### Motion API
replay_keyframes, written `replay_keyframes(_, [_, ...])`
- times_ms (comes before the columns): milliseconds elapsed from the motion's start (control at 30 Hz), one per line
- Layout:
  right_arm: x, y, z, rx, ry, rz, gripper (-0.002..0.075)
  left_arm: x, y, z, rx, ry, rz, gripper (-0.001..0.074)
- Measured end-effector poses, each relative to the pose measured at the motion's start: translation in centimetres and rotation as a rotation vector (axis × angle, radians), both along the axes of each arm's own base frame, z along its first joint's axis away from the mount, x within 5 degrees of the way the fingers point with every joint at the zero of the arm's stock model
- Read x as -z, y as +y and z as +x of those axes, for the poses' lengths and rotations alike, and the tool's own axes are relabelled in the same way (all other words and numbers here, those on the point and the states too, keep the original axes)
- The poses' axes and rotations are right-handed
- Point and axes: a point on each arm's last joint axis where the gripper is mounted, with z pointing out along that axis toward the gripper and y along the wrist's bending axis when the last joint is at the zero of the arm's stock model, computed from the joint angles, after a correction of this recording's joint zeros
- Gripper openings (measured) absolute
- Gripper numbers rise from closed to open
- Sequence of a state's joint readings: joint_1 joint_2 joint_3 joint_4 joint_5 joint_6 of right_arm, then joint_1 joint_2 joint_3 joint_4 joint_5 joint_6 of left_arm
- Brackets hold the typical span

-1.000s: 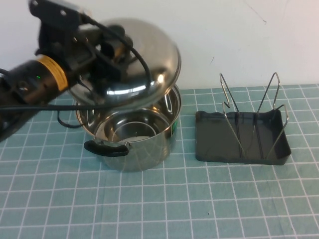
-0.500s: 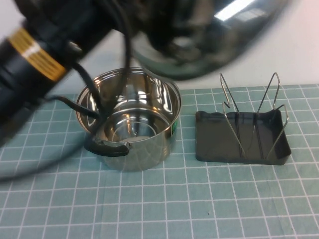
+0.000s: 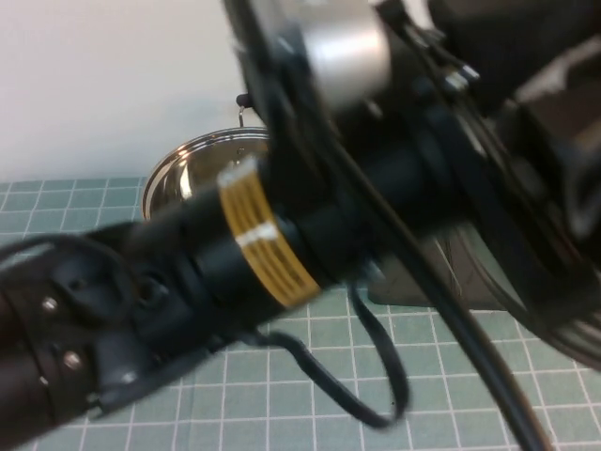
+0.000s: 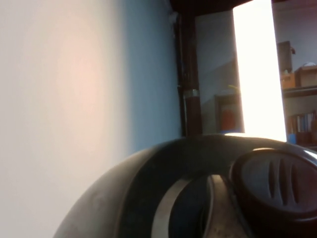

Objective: Put pot lid on rack
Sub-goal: Hand over the pot lid, then place the pot lid on the pot rack

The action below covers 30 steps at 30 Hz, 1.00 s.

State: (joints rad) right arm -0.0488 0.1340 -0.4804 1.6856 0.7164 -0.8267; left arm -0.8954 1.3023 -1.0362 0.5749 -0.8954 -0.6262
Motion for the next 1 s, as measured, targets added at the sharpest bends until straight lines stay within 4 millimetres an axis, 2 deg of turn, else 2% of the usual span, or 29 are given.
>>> replay_keyframes(100, [0.0,0.0,0.0,-0.003,0.013,0.014,0.0497,0.6,-1.3,-1.0,0.028,-0.031,0.021,0.0332])
replay_keyframes(167, [-0.2,-0.1,0.0,0.004,0.013,0.021,0.0449,1.2,-2.1,-1.2,0.04,-0.037,0.041,0.0331])
replay_keyframes(267, [-0.3,-0.3,0.1,0.03,0.013,0.033,0.0296,1.7,-2.8,-1.5,0.058,-0.026,0.055,0.0332])
replay_keyframes(333, [-0.4,-0.4,0.2,0.042,0.013,0.047,0.0148,1.8,-2.9,-1.5,0.06,-0.023,0.052,0.0331])
replay_keyframes(367, [-0.5,-0.4,0.1,0.037,0.008,0.053,0.0122,1.8,-2.9,-1.4,0.06,-0.019,0.055,0.0333])
replay_keyframes(567, [-0.6,-0.5,0.1,0.048,0.0,0.055,0.0111,2.1,-3.1,-1.3,0.054,0.021,0.071,0.034])
replay_keyframes(633, [-0.6,-0.6,0.2,0.066,-0.01,0.043,0.0085,2.3,-3.2,-1.0,0.03,0.045,0.091,0.0406])
replay_keyframes(733, [-0.6,-0.8,0.4,0.098,-0.012,0.045,0.0085,2.6,-3.2,-0.4,-0.015,0.119,0.114,0.0579])
replay_keyframes(833, [-0.6,-0.9,0.5,0.117,-0.015,0.047,0.0085,2.6,-2.8,0.4,-0.09,0.183,0.141,0.0662])
replay_keyframes(933, [-0.6,-1.0,0.6,0.15,-0.033,0.031,0.0085,1.7,-1.0,1.3,-0.203,0.208,0.137,0.0676])
replay_keyframes(1000, [-0.7,-1.1,0.9,0.182,-0.054,0.0,0.0085,0.8,0.9,1.8,-0.298,0.209,0.149,0.0622])
